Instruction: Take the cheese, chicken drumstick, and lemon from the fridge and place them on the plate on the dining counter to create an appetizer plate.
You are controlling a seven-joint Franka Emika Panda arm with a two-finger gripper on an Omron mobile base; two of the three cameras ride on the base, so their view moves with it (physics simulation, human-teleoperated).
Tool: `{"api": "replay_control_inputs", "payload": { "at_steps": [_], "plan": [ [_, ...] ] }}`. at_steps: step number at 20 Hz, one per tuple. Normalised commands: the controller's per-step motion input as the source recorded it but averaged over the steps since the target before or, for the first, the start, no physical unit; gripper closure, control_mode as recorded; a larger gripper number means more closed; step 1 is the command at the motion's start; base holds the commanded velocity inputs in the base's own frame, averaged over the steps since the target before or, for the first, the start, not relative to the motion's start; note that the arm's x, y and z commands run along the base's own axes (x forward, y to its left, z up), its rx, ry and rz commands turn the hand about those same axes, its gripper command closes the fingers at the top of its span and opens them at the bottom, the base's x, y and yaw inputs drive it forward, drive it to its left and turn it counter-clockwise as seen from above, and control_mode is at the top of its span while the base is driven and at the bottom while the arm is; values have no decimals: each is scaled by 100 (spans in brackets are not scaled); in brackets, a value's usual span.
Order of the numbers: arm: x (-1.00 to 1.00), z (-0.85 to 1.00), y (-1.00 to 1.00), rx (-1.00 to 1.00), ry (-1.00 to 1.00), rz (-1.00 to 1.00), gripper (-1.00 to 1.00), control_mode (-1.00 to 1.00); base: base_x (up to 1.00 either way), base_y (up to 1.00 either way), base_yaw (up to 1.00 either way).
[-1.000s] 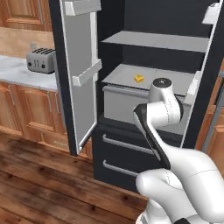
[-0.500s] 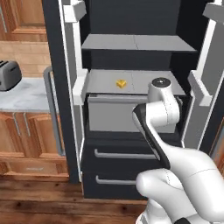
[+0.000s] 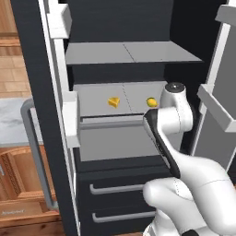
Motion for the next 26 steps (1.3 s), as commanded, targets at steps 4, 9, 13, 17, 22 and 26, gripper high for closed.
{"api": "replay_control_inputs", "payload": {
  "at_steps": [4,9,13,17,22,26],
  "plan": [
    [4,0,41,0,-2,0,-100,-100,11,11,0],
    [15,3,44,0,-20,3,-100,-100,0,0,0],
    [54,4,10,0,-23,11,-100,-100,0,0,0],
    [70,7,11,0,-17,14,-100,-100,0,0,0],
    [91,34,17,0,0,10,-100,-100,0,0,0],
    [99,19,28,0,1,6,-100,-100,0,0,0]
  ]
}}
